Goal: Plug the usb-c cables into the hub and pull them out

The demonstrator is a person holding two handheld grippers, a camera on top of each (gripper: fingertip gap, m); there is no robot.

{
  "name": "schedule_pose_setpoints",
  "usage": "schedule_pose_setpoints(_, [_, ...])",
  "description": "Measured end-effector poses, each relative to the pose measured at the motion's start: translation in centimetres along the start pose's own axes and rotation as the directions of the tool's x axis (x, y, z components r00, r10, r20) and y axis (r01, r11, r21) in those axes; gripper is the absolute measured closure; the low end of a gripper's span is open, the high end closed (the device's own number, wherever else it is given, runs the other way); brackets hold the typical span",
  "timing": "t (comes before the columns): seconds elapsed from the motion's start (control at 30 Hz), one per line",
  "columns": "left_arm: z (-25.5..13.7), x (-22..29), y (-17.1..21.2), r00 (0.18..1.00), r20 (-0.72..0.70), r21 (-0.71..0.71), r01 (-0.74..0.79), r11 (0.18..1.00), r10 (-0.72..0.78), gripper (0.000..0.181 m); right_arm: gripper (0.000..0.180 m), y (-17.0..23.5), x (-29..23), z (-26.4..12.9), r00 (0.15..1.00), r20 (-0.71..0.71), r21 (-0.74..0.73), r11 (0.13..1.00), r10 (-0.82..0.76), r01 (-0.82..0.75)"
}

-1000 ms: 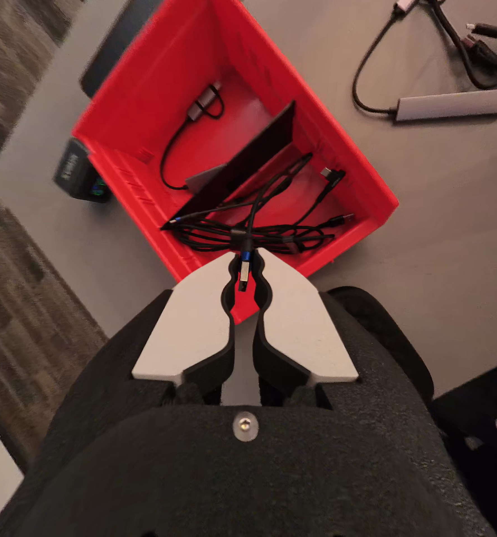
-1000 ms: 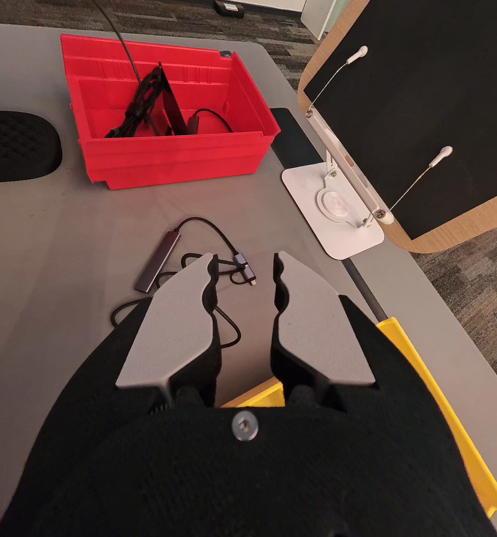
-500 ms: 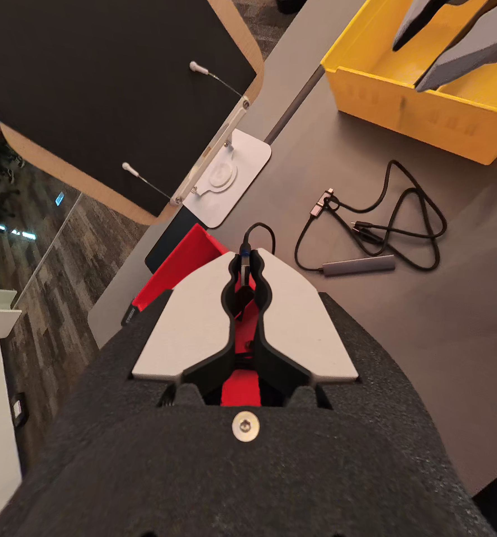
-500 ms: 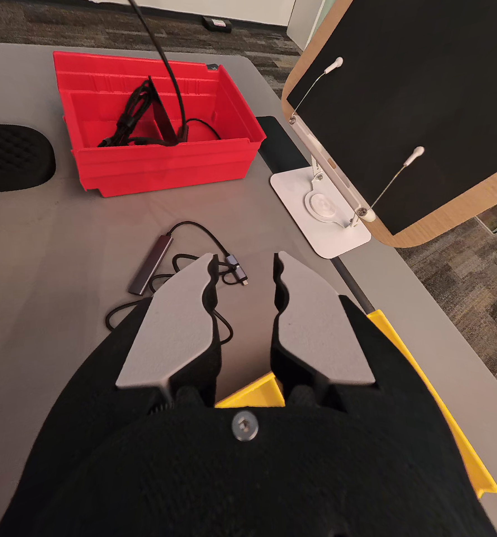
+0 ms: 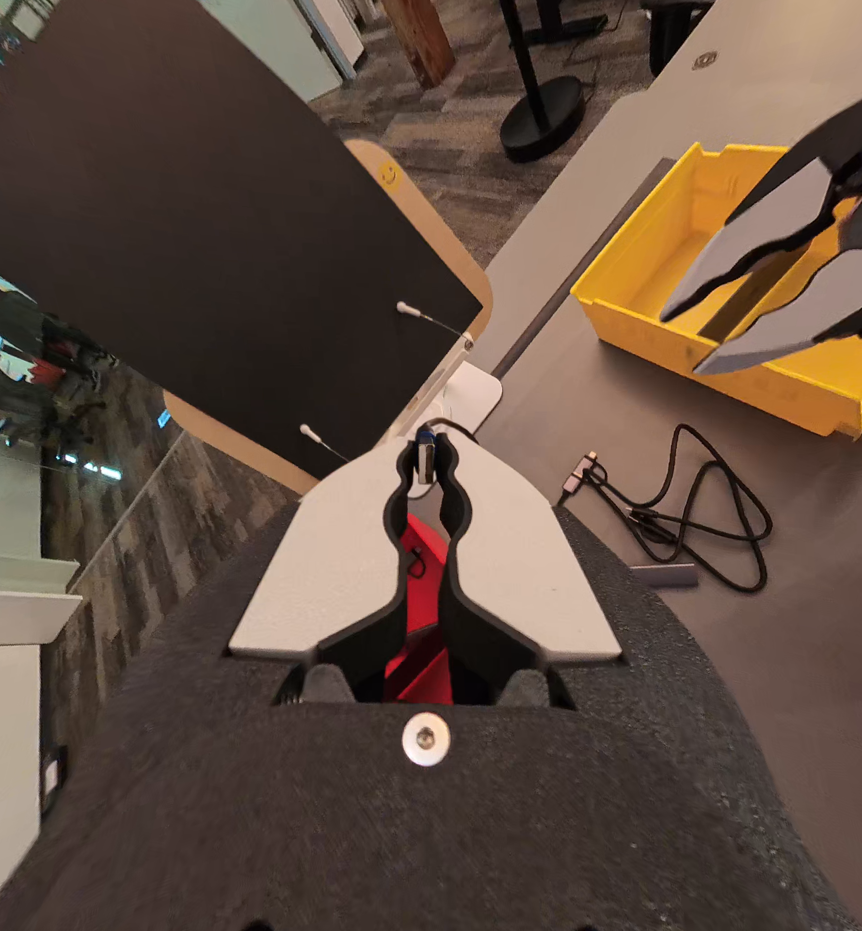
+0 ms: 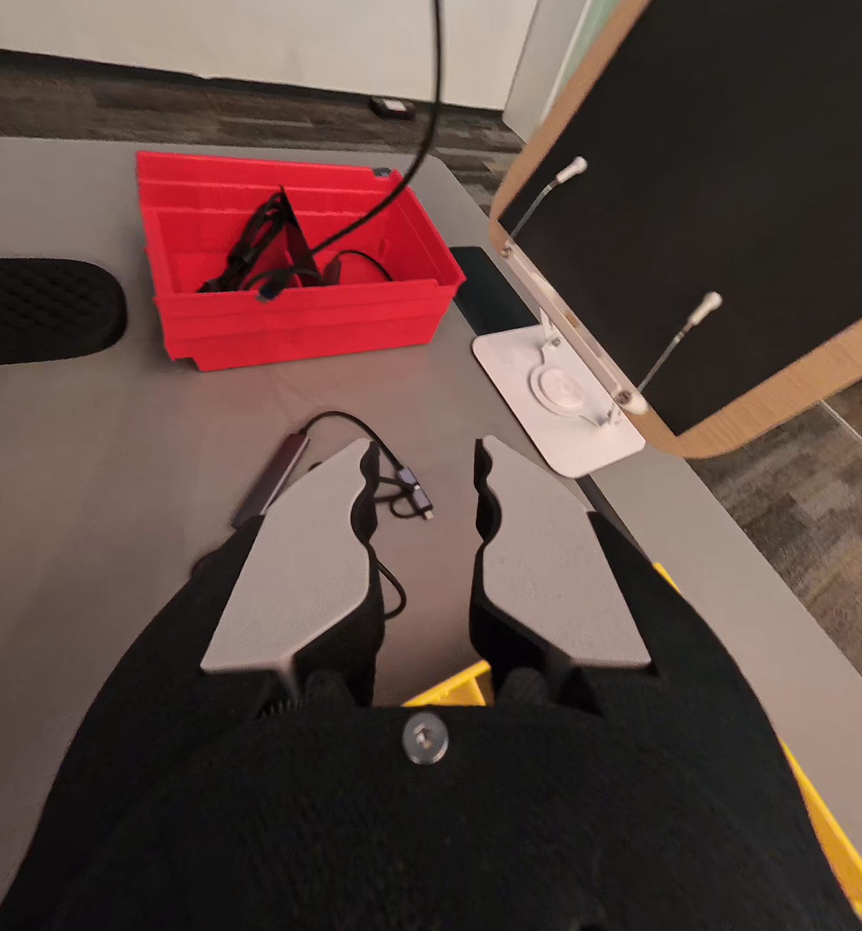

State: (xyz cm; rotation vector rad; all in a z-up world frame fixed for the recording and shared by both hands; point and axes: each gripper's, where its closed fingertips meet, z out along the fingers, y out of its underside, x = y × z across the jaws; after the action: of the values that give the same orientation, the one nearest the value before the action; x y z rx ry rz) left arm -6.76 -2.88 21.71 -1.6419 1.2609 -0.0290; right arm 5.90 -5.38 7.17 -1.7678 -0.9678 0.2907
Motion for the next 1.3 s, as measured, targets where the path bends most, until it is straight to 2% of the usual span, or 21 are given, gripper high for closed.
schedule_pose_setpoints(0.13, [-0.5,0.2,-2.0,1.0,-0.029,0.006,-0.01,1.0,0.011,0.173,0.142,-0.3,-1.5,0.7,0.998,0.063,0.007,1.0,-0.027,0.026])
schedule_pose_setpoints(0.27, [0.6,3.1,-1.2,0.988,-0.155,-0.037,-0.007,0.999,0.001,0.173,0.142,-0.5,-1.3,0.1,0.998,0.055,0.018,1.0,-0.025,0.024])
schedule_pose_setpoints(0.37, [2.9,6.2,2.2,0.978,-0.21,-0.122,-0.045,0.991,0.019,0.173,0.142,-0.7,-0.8,-1.0,0.999,0.044,0.033,0.999,-0.015,0.013])
schedule_pose_setpoints(0.53, [7.3,8.8,8.6,0.994,-0.028,-0.181,-0.107,0.978,0.103,0.173,0.142,-0.8,-0.1,-2.2,1.0,0.014,0.049,0.999,-0.015,0.014])
schedule_pose_setpoints(0.7, [11.2,16.1,11.7,0.986,-0.15,-0.156,0.043,0.987,-0.067,0.173,0.142,-0.6,-0.1,-2.4,1.0,0.008,0.037,0.999,-0.029,0.029])
schedule_pose_setpoints(0.77, [12.4,18.6,11.7,0.954,-0.257,-0.124,0.127,0.984,-0.155,0.173,0.142,-0.7,0.0,-2.7,1.0,0.005,0.041,0.999,-0.03,0.029])
schedule_pose_setpoints(0.83, [13.0,21.1,11.5,0.874,-0.408,-0.131,0.229,0.965,-0.263,0.168,0.142,-0.8,0.1,-3.1,1.0,-0.001,0.051,0.998,-0.028,0.028])
schedule_pose_setpoints(0.93, [12.2,23.1,11.2,0.706,-0.6,-0.201,0.323,0.925,-0.377,0.133,0.142,-0.9,0.4,-3.7,1.0,-0.011,0.058,0.998,-0.025,0.025])
schedule_pose_setpoints(1.0, [11.1,21.9,11.2,0.656,-0.636,-0.213,0.357,0.909,-0.407,0.122,0.142,-0.9,0.6,-4.1,1.0,-0.014,0.069,0.997,-0.02,0.02])
schedule_pose_setpoints(1.07, [9.9,18.1,11.8,0.717,-0.57,-0.164,0.378,0.911,-0.4,0.122,0.142,-1.1,0.8,-4.5,1.0,-0.022,0.082,0.997,-0.013,0.015])
schedule_pose_setpoints(1.13, [8.4,13.0,13.7,0.822,-0.421,-0.133,0.363,0.922,-0.384,0.124,0.142,-1.2,1.0,-5.0,0.999,-0.033,0.092,0.996,-0.013,0.016])
schedule_pose_setpoints(1.2, [7.0,8.0,17.6,0.913,-0.212,-0.182,0.313,0.932,-0.348,0.125,0.142,-1.3,1.2,-5.3,0.999,-0.043,0.098,0.995,-0.014,0.018])
schedule_pose_setpoints(1.3, [5.6,3.4,24.5,0.97,-0.01,-0.343,0.225,0.912,-0.243,0.134,0.142,-1.4,1.4,-5.4,0.999,-0.052,0.103,0.995,-0.013,0.018])
